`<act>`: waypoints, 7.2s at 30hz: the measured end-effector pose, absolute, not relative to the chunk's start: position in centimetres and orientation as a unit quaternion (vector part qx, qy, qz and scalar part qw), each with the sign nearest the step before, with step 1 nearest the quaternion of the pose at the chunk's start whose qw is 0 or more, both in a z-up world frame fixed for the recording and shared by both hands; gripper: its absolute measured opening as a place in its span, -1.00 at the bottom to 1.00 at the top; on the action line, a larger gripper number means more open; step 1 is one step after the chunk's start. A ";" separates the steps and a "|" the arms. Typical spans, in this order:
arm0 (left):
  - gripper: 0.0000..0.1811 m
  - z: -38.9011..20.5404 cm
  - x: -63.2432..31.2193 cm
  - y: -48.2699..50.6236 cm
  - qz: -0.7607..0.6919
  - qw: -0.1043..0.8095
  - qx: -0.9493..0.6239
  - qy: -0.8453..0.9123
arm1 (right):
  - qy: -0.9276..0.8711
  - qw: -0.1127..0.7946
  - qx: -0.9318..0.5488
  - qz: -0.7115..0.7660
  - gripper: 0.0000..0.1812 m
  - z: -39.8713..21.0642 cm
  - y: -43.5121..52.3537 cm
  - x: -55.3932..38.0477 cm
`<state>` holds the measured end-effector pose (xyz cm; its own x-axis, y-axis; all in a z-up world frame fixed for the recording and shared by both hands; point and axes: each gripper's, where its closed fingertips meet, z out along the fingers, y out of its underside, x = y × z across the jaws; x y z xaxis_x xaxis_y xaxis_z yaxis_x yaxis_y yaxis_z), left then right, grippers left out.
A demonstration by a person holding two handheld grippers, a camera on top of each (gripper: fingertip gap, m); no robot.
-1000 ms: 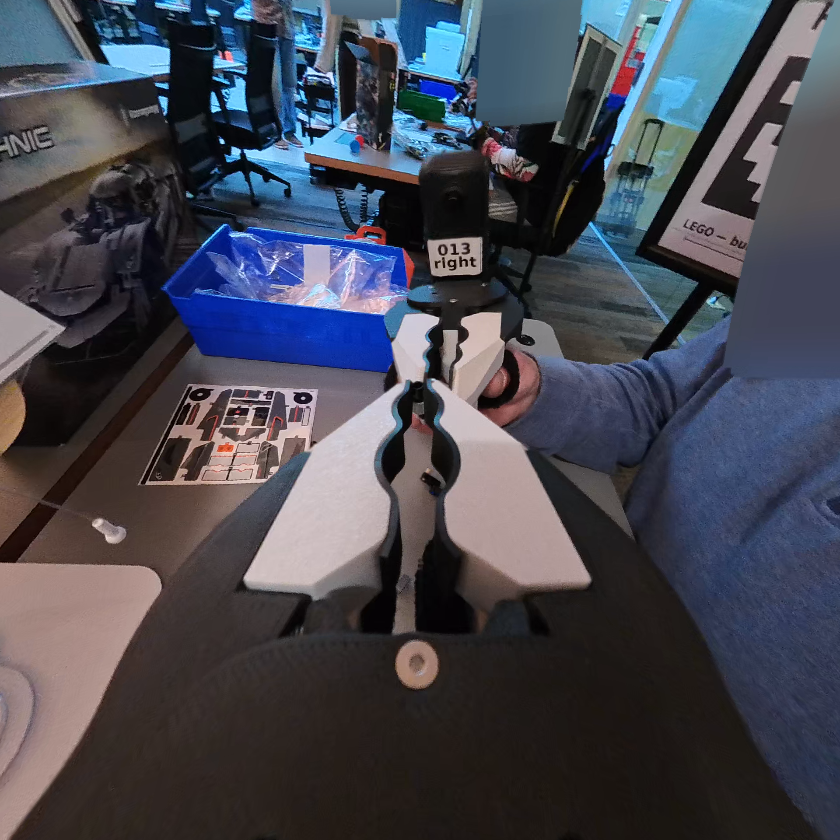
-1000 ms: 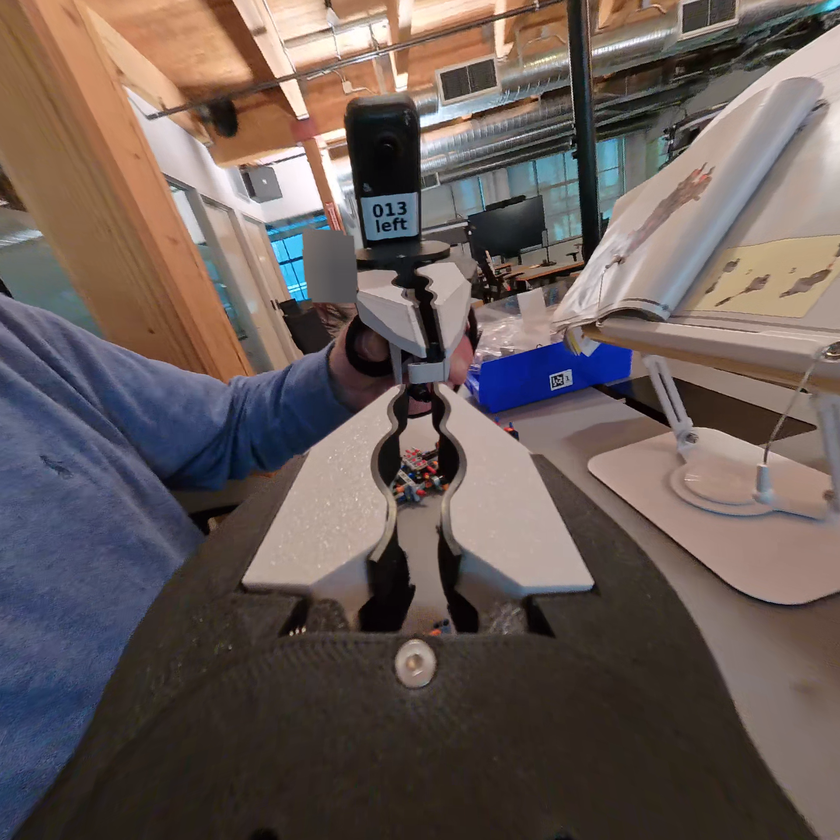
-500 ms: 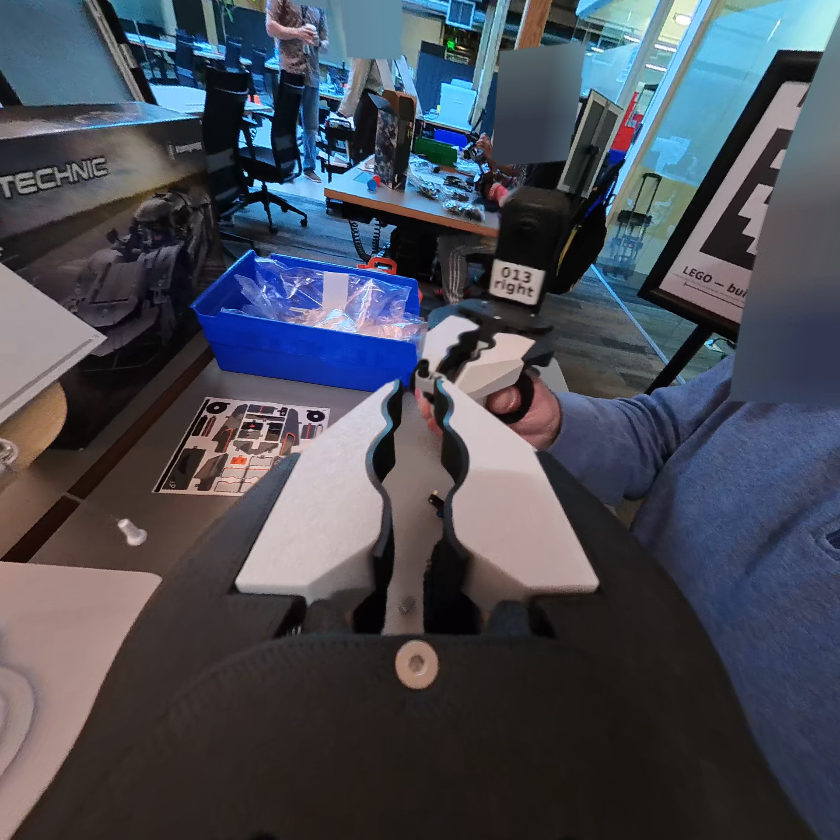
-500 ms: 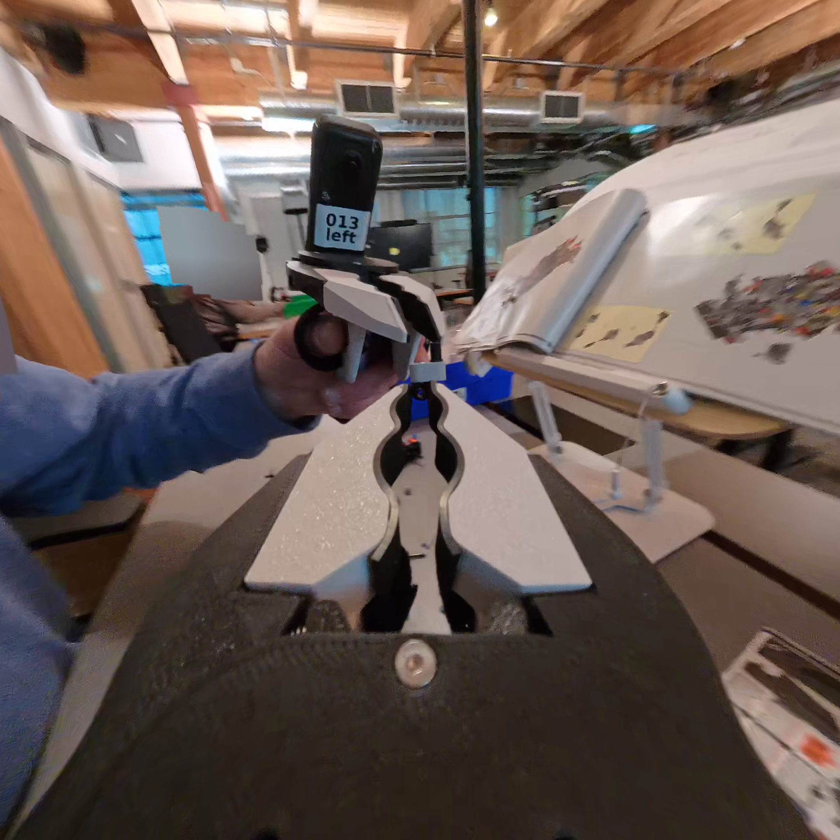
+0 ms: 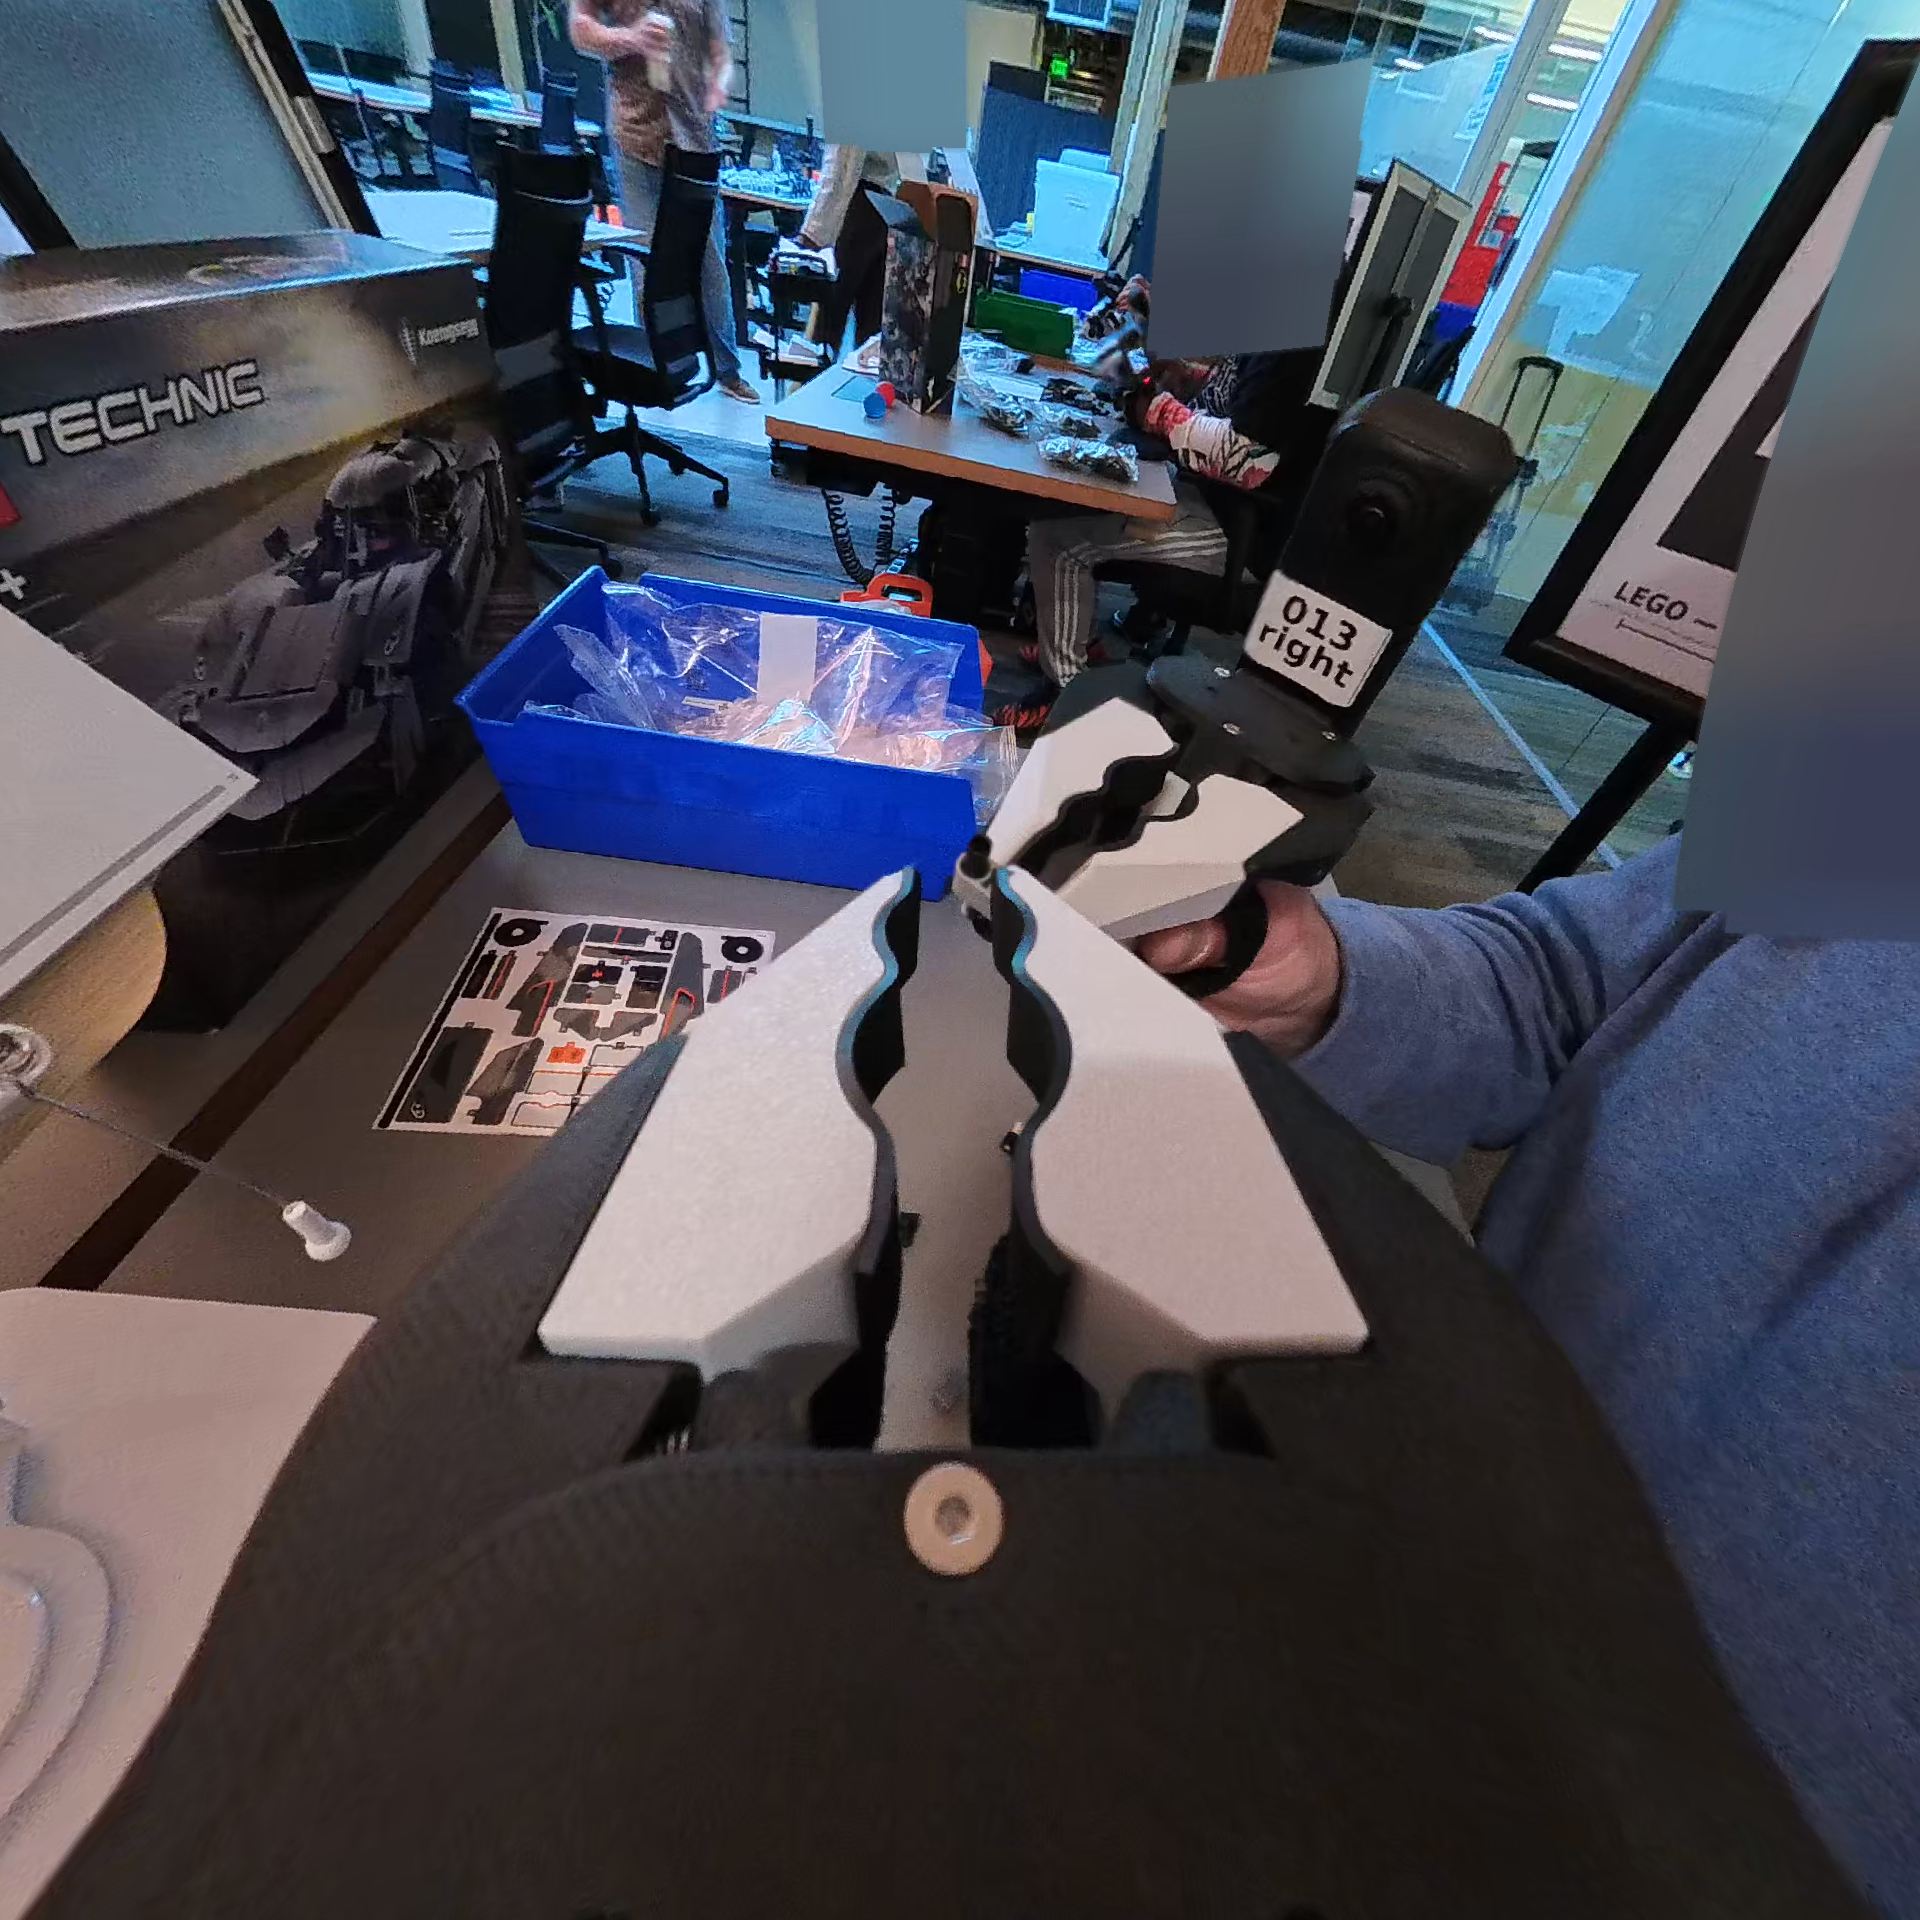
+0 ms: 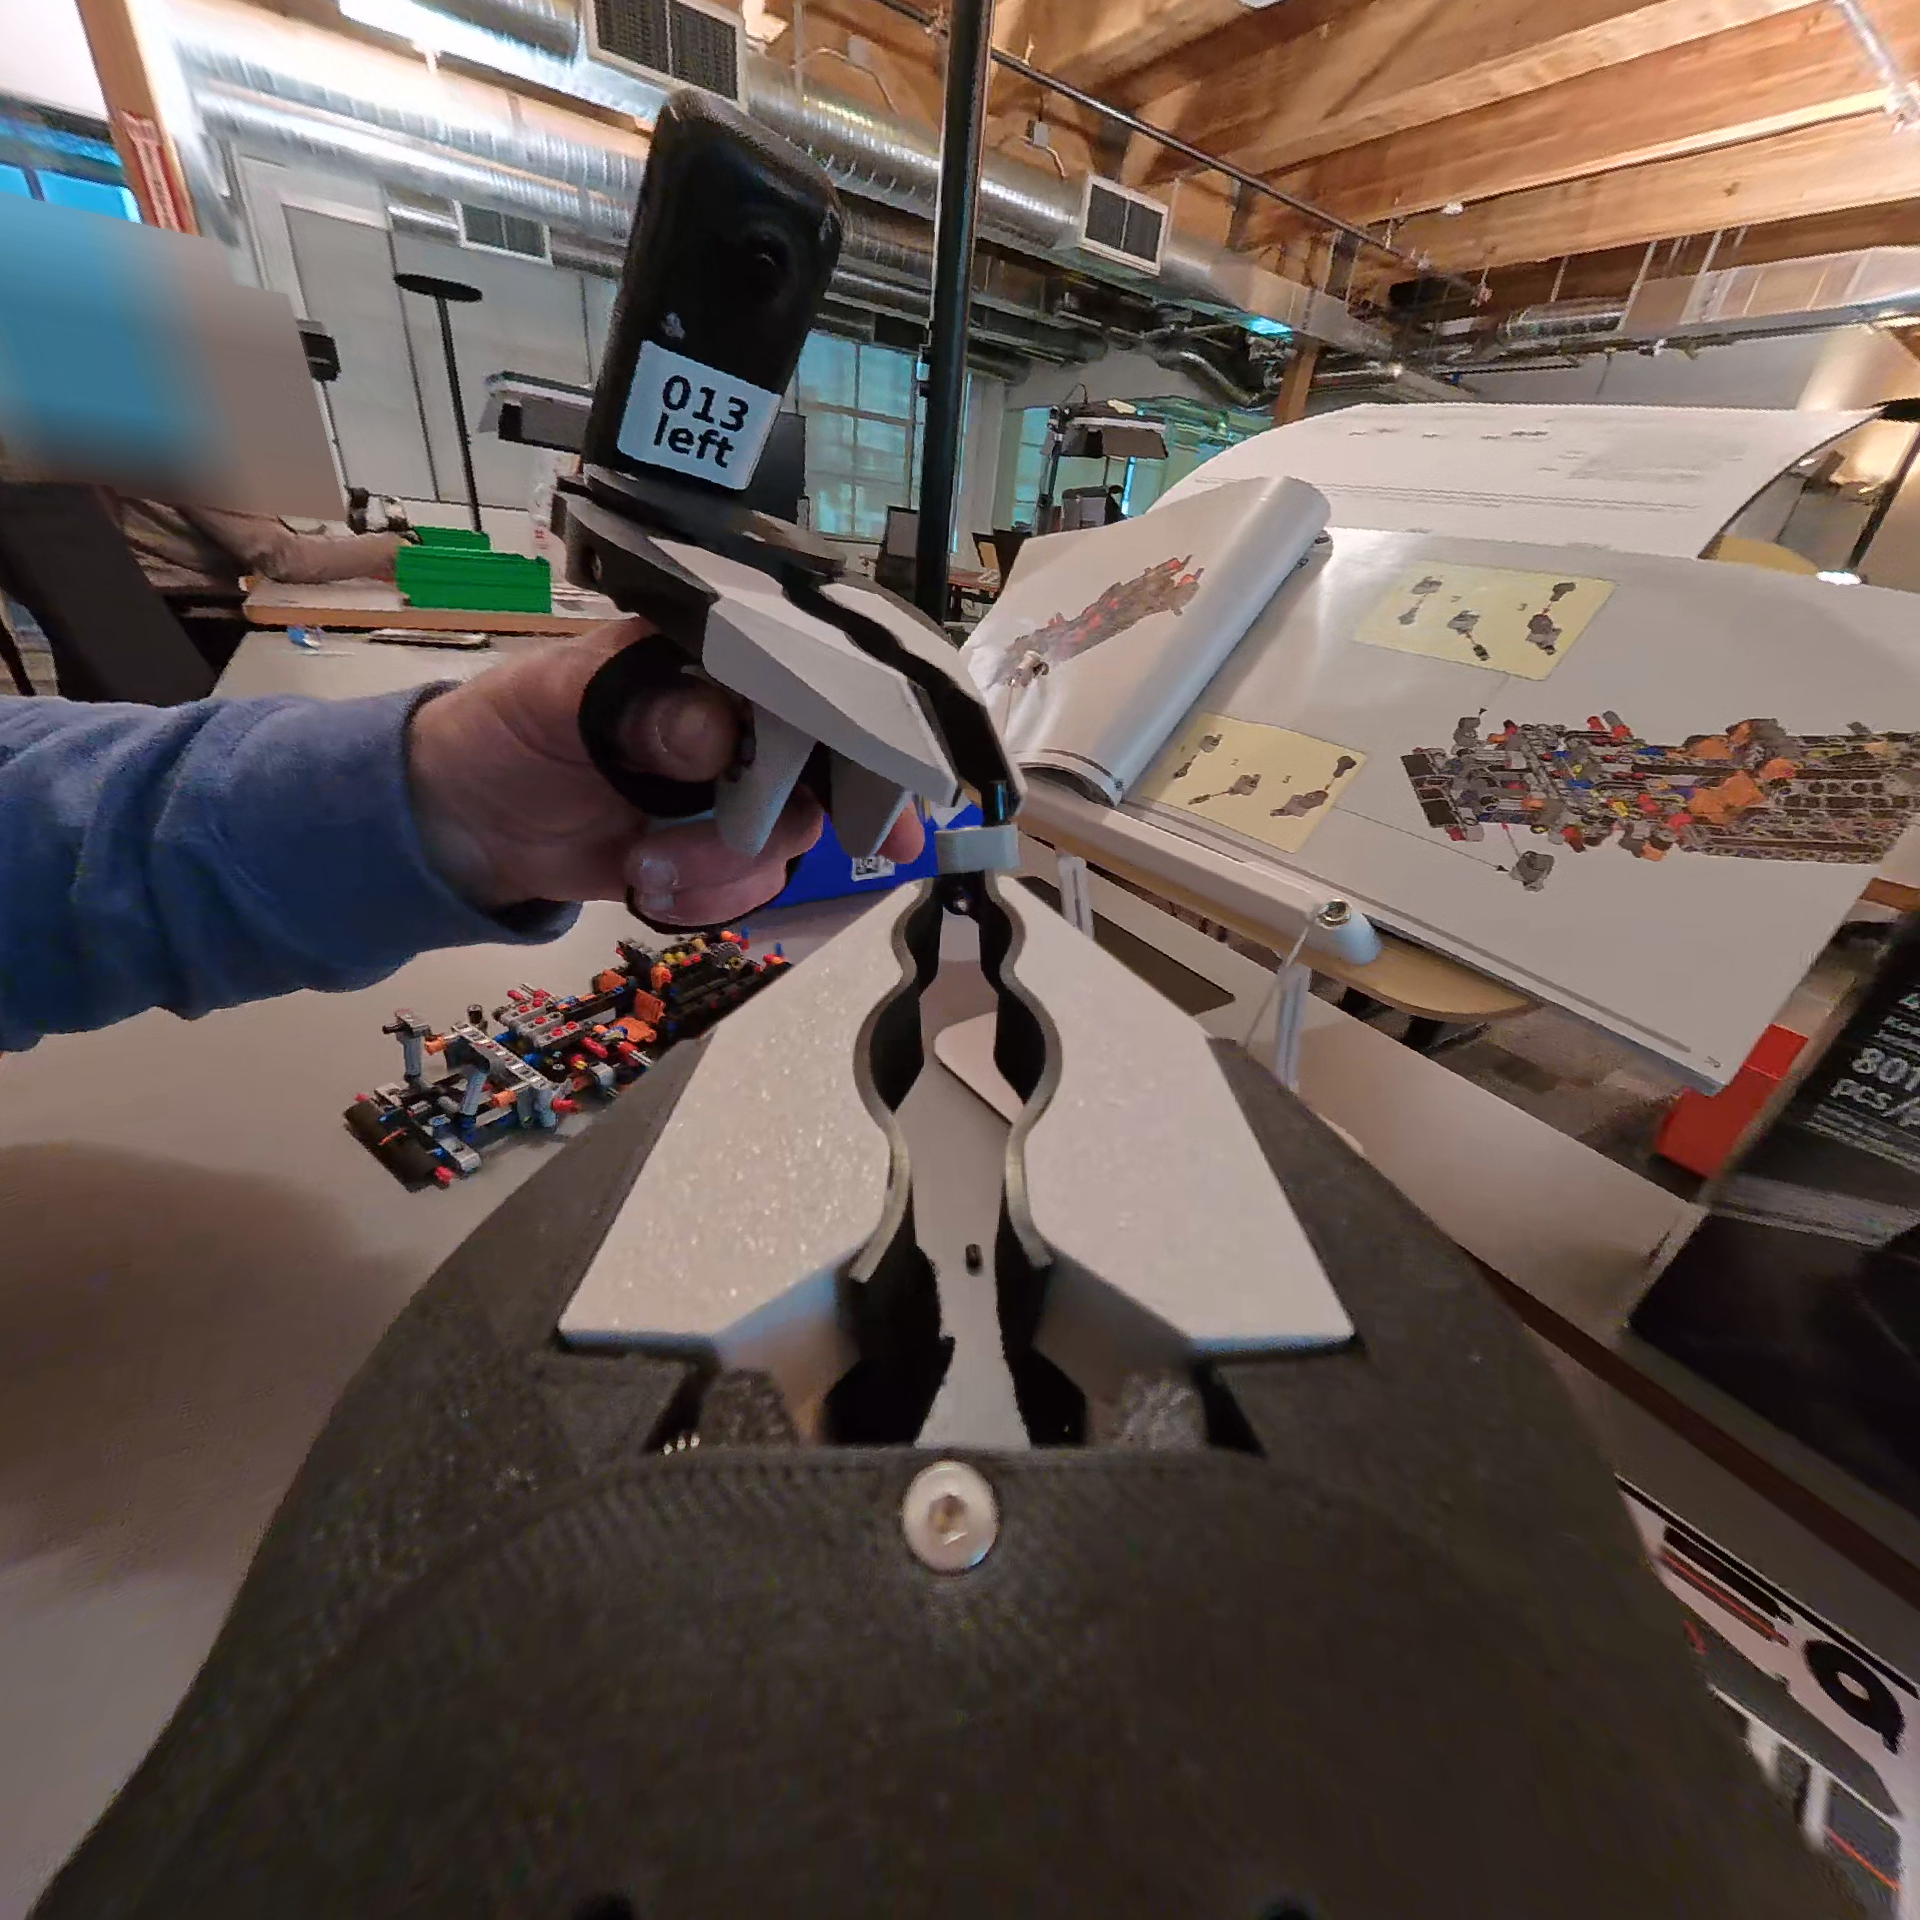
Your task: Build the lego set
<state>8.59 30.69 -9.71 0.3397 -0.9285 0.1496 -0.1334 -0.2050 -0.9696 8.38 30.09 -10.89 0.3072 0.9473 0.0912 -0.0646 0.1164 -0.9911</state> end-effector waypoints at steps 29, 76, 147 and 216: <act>-0.99 -9.2 10.0 28.3 -0.415 0.489 -0.643 0.418 | -0.393 0.444 -0.464 0.658 -0.81 -10.3 27.9 8.6; -0.93 -8.7 10.8 30.3 -0.430 0.502 -0.684 0.309 | -0.423 0.586 -0.507 0.470 -0.89 -10.0 29.4 9.9; -1.00 -6.9 11.8 29.1 -0.372 0.512 -0.671 0.387 | -0.434 0.532 -0.417 0.596 -0.81 -8.7 26.9 10.8; -0.94 -27.7 -1.7 31.2 -0.237 0.339 -0.865 0.285 | -0.569 0.405 -0.614 0.366 -0.86 -23.3 28.9 4.4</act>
<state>-1.74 31.22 -27.72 0.7262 -0.6527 0.2160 -0.3316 -0.6078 -0.7216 4.38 28.92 -23.30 0.0832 0.9965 0.0116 0.4025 -0.0230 -0.9151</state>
